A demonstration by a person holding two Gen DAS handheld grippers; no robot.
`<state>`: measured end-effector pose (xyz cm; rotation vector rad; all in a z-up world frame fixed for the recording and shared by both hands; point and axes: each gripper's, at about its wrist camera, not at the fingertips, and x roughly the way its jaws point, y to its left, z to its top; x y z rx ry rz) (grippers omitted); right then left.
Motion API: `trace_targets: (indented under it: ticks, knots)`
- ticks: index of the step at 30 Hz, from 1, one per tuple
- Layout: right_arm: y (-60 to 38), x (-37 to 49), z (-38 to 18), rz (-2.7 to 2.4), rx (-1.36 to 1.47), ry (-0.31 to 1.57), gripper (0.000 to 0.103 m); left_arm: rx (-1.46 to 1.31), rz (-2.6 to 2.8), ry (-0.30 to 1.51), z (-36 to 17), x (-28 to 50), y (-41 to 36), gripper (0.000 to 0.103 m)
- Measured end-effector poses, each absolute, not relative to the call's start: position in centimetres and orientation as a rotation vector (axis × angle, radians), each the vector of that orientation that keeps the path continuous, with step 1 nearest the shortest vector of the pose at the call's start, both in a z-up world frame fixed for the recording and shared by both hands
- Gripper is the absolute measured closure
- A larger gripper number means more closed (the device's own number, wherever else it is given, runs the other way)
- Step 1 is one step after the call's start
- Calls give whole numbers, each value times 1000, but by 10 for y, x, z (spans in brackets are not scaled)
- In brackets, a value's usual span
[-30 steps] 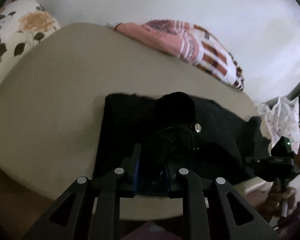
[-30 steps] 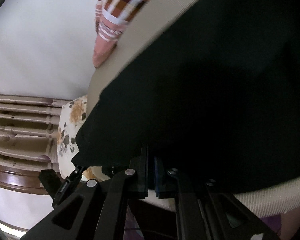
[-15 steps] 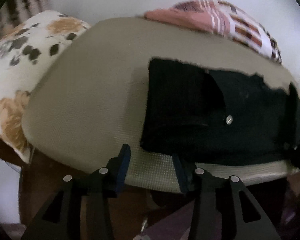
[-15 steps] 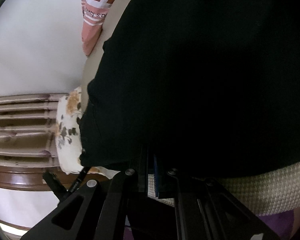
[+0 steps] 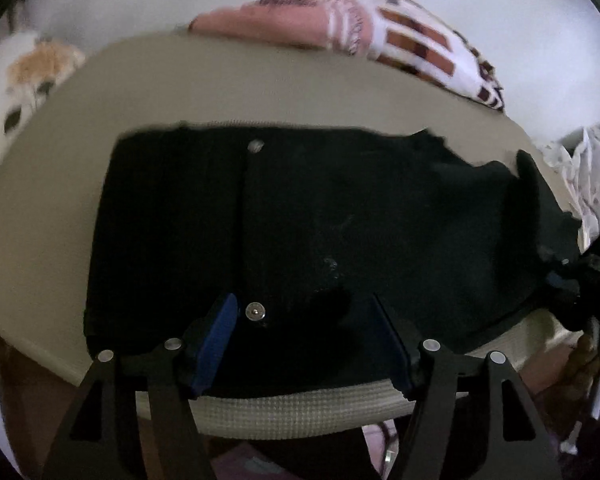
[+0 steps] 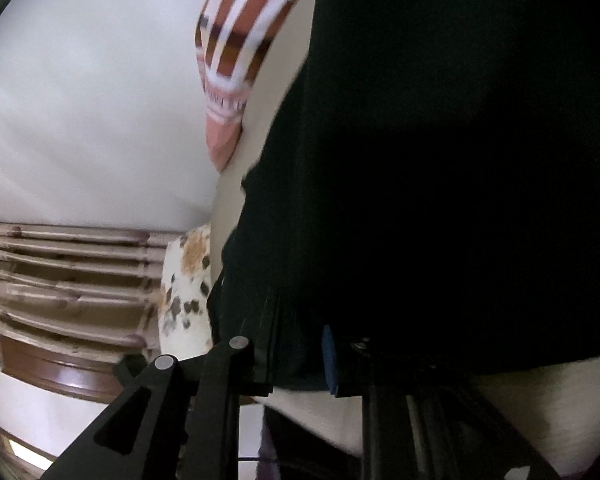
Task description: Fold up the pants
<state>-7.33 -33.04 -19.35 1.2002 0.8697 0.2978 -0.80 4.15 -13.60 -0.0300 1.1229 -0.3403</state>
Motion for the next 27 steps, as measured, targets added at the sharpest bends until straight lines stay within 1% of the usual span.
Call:
trace_targets:
  ticks: [1, 3, 4, 5, 7, 9, 14, 16, 18, 21, 22, 23, 24, 25, 27]
  knots:
    - [-346, -76, -191, 285, 1223, 822, 84, -33, -331, 1117, -136, -8, 44, 35]
    - [-369, -84, -188, 253, 1253, 749, 72, -22, -322, 1115, -135, -7, 45, 35]
    - [-391, -90, -186, 200, 1282, 693, 56, -13, -319, 1116, -135, -8, 44, 35]
    - [-405, -93, -186, 164, 1308, 657, 44, -1, -318, 1116, -136, -7, 44, 35]
    - [-436, -102, -188, 105, 1383, 591, 44, 37, -312, 1117, -138, -11, 40, 35]
    - [-460, -107, -188, 40, 1410, 557, 46, 64, -308, 1115, -139, -12, 38, 35]
    - [-505, -103, -177, -89, 1361, 518, 46, 63, -301, 1127, -141, -10, 40, 35]
    - [-519, -98, -176, -128, 1348, 531, 49, 60, -297, 1133, -141, -8, 38, 35]
    - [-540, -102, -179, -142, 1340, 518, 49, 53, -293, 1136, -142, -7, 38, 35]
    - [-544, -99, -183, -103, 1345, 518, 48, 58, -291, 1138, -142, -6, 35, 35]
    - [-541, -95, -182, -68, 1330, 539, 53, 63, -292, 1139, -142, -5, 35, 35]
    - [-539, -91, -181, -40, 1314, 564, 66, 67, -291, 1139, -143, -5, 34, 35]
    - [-534, -88, -180, -23, 1305, 582, 74, 71, -291, 1141, -143, -5, 34, 34]
    - [-530, -84, -178, -6, 1294, 603, 86, 73, -290, 1142, -143, -5, 34, 34]
    - [-524, -78, -173, 20, 1266, 611, 89, 72, -291, 1145, -143, -4, 34, 33]
